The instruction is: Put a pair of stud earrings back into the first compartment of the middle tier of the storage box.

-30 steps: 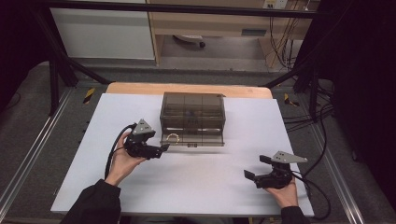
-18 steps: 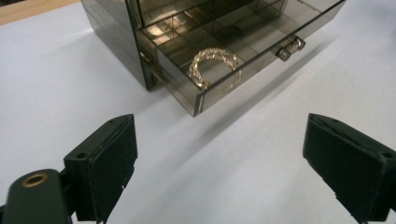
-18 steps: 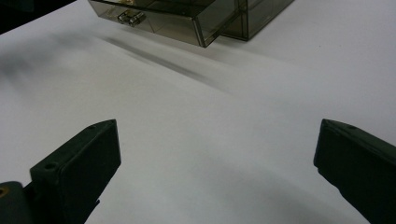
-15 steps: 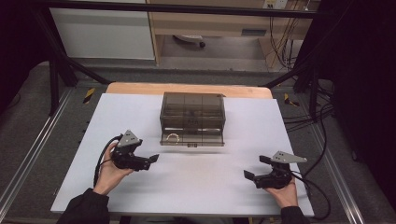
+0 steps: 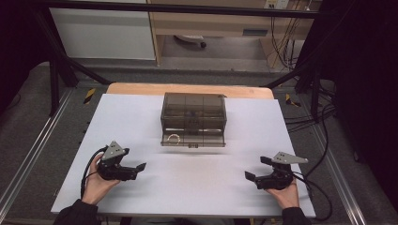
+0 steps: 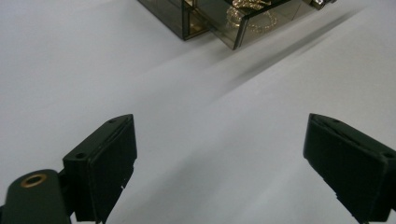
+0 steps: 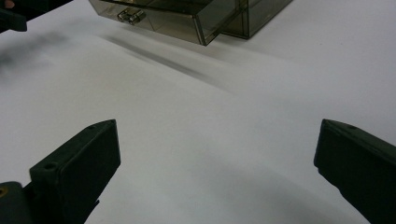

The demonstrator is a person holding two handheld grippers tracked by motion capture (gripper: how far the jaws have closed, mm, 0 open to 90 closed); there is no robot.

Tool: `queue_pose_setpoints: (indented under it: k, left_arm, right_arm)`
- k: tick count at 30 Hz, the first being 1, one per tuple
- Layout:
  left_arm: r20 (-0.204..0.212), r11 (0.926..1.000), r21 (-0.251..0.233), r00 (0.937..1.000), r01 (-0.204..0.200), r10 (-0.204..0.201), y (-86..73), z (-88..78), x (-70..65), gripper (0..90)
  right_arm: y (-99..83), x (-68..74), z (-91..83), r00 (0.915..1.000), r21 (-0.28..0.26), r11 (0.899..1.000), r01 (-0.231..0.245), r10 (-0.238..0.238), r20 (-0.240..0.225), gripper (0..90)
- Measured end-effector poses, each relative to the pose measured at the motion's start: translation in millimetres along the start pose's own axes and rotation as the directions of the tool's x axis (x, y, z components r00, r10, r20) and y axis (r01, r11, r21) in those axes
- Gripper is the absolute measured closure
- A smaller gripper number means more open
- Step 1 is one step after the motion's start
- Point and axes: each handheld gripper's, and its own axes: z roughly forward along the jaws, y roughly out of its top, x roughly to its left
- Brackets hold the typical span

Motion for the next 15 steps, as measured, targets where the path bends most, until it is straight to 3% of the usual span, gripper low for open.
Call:
queue_pose_setpoints:
  k: [8,15]
  left_arm:
    - [-0.005,0.9999,0.005,0.9999,0.015,-0.015,-14.8,-3.7,5.5,8.8]
    - [-0.005,0.9997,-0.001,0.9997,0.024,-0.024,-18.7,-6.2,7.0,8.8]
  right_arm:
    - [0.0,0.0,0.4,1.0,0.006,1.0,-0.001,0.001,-0.001,0.9]
    - [-0.2,0.4,1.0,1.0,0.007,1.0,-0.001,0.001,-0.001,0.9]
